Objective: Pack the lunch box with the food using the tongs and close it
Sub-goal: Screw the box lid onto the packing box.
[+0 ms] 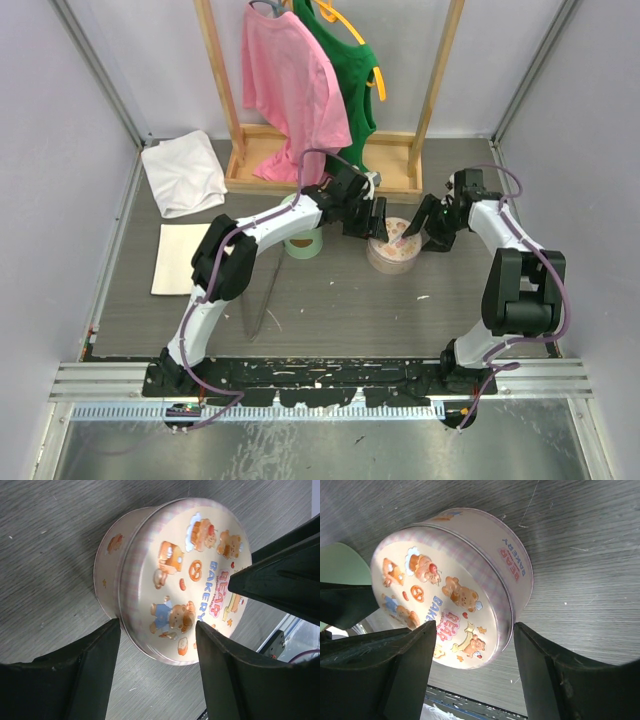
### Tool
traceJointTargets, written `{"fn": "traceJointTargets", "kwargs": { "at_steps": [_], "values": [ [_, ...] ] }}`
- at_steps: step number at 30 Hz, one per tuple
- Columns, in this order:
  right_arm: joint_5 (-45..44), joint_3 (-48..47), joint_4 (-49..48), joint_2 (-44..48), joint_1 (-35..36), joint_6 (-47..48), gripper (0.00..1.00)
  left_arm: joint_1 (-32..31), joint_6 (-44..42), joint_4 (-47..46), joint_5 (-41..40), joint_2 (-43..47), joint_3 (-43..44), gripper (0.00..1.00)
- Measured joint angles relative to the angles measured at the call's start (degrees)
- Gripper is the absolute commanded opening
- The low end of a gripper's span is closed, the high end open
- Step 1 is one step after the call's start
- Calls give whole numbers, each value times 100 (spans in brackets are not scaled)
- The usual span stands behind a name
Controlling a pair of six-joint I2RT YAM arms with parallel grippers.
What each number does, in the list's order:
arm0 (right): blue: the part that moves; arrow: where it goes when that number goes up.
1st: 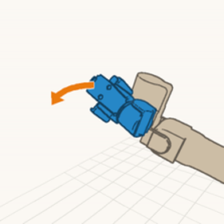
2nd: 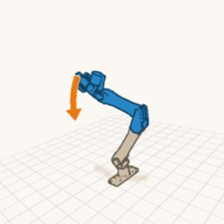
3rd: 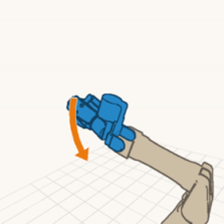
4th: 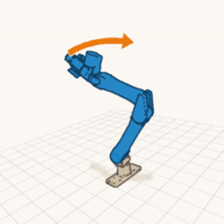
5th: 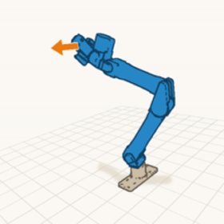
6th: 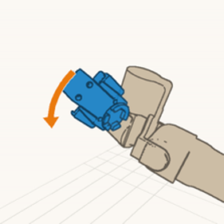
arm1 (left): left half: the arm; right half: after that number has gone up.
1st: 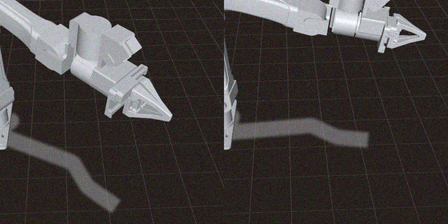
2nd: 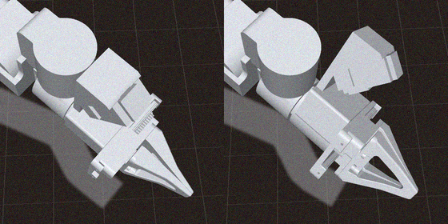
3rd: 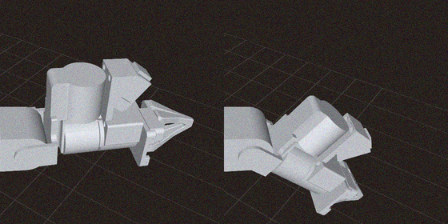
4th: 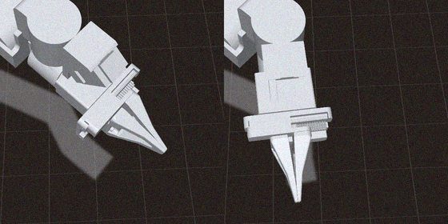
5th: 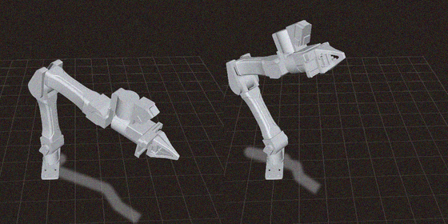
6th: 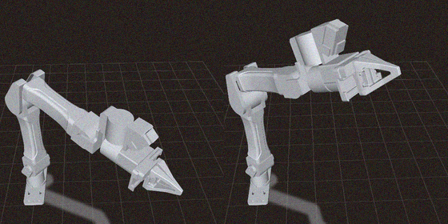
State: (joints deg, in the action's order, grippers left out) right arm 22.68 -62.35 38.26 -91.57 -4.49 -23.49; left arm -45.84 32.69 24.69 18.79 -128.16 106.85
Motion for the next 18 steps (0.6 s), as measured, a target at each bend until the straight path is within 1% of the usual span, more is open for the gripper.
{"fn": "traceJointTargets", "kwargs": {
  "at_steps": [3,7,14,18],
  "values": [
    [-240,-192,175,-37,114,70,69,11,39,0,11,-11,0,55],
    [-382,-310,282,-131,195,111,69,50,118,4,26,-31,0,51],
    [-463,-310,358,-234,264,116,68,98,205,-11,114,-42,-31,50],
    [-474,-203,293,-234,278,109,65,125,254,-116,214,-42,-127,43]
  ]
}}
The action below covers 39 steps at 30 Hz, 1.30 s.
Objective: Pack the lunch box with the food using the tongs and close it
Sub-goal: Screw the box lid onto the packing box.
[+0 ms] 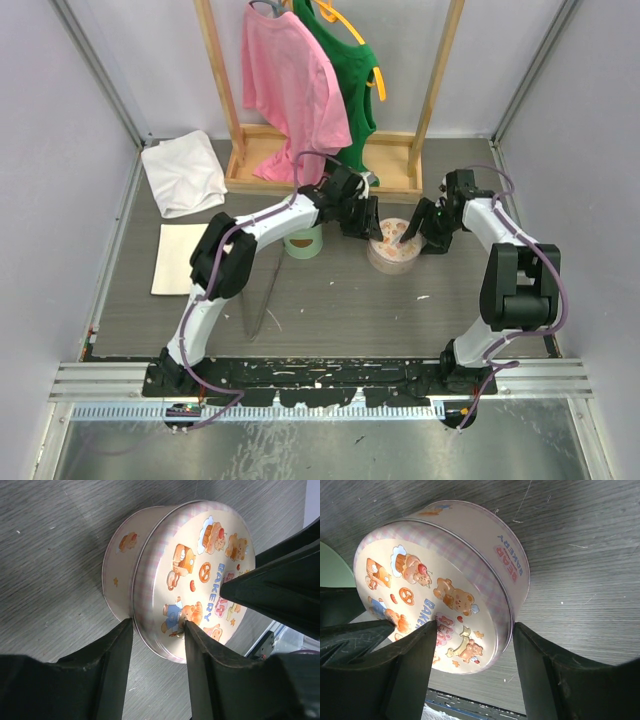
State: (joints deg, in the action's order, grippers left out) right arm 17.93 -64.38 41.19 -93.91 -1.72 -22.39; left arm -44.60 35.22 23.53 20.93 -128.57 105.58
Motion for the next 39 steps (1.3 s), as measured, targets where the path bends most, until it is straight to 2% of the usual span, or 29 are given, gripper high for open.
{"fn": "traceJointTargets", "kwargs": {
  "at_steps": [4,16,25,32,34,39],
  "values": [
    [26,144,-138,83,-2,4,62,44,39,-138,66,52,-164,38],
    [282,872,-278,713,201,-4,59,-2,181,-269,61,723,-1185,38],
    [378,1495,149,1567,400,-74,59,-415,192,-85,-197,1543,-2186,37],
    [444,1532,289,2006,424,-114,63,-761,282,146,-538,2111,-2774,47],
    [415,1530,284,2028,424,-133,63,-824,293,208,-636,2212,-2850,52],
    [505,1580,197,2028,424,-166,63,-826,345,289,-774,2426,-2889,59]
  ]
}}
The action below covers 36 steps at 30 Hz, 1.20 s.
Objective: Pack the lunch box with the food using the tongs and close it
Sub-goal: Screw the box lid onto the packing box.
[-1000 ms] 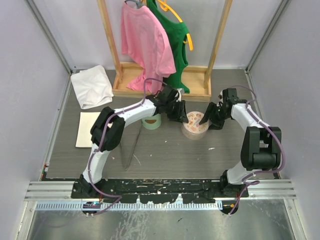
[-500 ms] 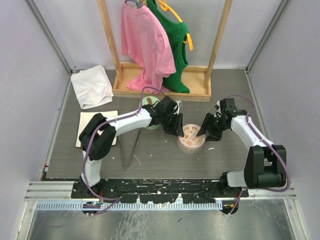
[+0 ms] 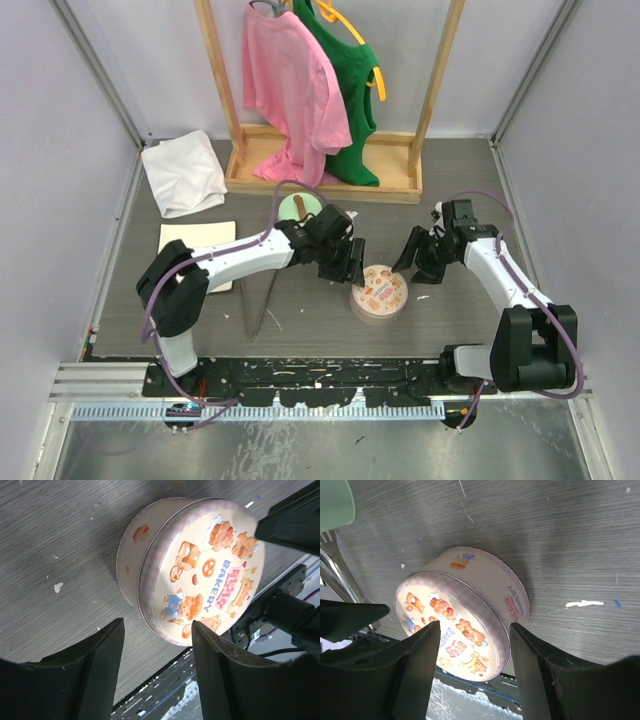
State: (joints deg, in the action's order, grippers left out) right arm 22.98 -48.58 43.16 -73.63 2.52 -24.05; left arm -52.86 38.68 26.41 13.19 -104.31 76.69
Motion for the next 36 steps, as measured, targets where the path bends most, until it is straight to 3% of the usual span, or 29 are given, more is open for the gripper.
{"fn": "traceJointTargets", "kwargs": {
  "at_steps": [11,18,22,25,32,36],
  "values": [
    [114,660,42,295,0,-125,63,-177,439,-385,-24,378,-535,62],
    [466,1102,-203,507,-4,-411,54,-289,693,-608,-85,369,-863,55],
    [590,1187,-308,540,0,-544,44,-334,734,-748,-192,326,-894,44],
    [579,1207,-328,551,15,-632,41,-361,833,-876,-243,348,-1014,37],
    [380,1191,-400,586,310,-745,44,-518,1047,-1340,-638,721,-1578,34],
    [295,1132,-365,590,407,-761,50,-553,1141,-1453,-765,848,-1735,40]
  ]
}}
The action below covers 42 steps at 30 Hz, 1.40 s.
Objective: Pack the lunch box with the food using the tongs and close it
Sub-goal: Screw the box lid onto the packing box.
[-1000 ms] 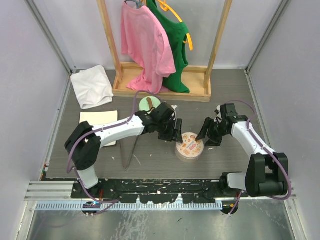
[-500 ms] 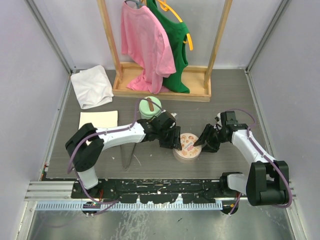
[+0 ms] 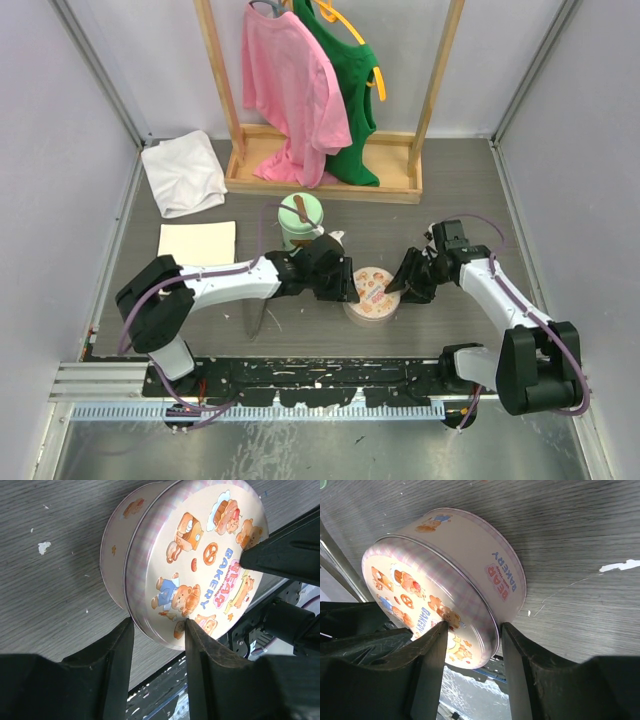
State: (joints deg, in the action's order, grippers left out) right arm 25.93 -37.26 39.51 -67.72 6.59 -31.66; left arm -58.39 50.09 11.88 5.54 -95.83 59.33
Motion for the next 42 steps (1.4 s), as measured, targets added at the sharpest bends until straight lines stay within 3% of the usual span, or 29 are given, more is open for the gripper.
{"fn": "traceJointTargets", "kwargs": {
  "at_steps": [11,16,24,28,35,42],
  "values": [
    [-444,-780,59,-599,90,363,54,118,-625,752,-212,-31,732,62],
    [-214,-1051,-79,-1213,83,527,53,468,-828,798,20,-448,1368,60],
    [37,-1078,-247,-1384,74,619,48,560,-855,916,354,-979,1478,43],
    [61,-1038,-291,-1325,63,623,51,570,-811,852,345,-944,1401,45],
    [-286,-979,-26,-719,74,573,64,540,-721,758,280,-695,1095,62],
    [17,-522,345,260,74,439,65,483,-721,916,269,-247,785,68]
  ]
}}
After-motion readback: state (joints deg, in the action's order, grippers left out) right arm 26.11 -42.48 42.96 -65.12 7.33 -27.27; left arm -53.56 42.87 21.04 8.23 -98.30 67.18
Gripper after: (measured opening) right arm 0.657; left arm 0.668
